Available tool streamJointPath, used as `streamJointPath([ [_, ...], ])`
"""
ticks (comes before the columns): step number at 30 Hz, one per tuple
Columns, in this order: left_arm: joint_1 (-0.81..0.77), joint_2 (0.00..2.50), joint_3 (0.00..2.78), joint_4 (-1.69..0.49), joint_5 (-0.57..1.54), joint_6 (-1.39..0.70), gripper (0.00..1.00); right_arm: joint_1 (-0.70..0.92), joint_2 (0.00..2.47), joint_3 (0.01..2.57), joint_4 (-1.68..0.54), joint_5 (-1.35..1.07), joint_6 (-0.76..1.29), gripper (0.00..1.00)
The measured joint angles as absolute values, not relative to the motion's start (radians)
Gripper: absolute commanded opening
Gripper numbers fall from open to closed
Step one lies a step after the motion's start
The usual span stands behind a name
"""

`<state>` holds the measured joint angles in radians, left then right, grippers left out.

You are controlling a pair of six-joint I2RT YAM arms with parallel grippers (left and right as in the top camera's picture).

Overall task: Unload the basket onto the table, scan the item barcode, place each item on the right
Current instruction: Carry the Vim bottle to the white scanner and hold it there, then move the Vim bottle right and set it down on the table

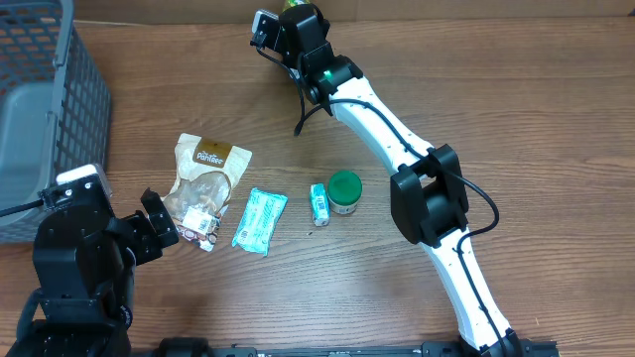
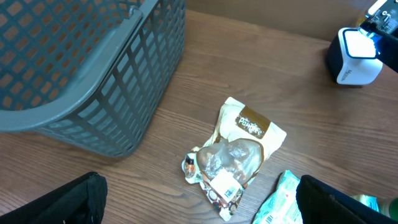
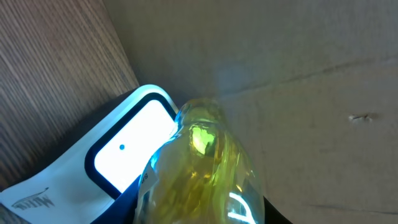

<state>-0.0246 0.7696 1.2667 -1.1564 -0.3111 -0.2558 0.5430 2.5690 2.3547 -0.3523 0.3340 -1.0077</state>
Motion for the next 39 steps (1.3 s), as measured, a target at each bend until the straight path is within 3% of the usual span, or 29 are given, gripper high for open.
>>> streamJointPath([
  [11, -0.025, 0.77, 1.267, -1.156, -0.311, -0.256, 1.0, 0.538, 2.569, 2.362, -0.342, 0.318, -0.968, 0.14],
  [21, -0.025, 0.77, 1.267, -1.156, -0.311, -0.256, 1.0, 0.537, 2.509, 2.348, -0.39, 0.314, -0.768, 0.2],
  [29, -0.025, 0.77, 1.267, -1.156, -0.311, -0.256, 1.0, 0.535, 2.286, 2.347, -0.665, 0.31, -0.545, 0.2],
  [39, -0.025, 0.77, 1.267, -1.156, -0.311, -0.256, 0.99, 0.437, 2.143, 2.349, -1.202, 0.299, -0.187, 0.18],
])
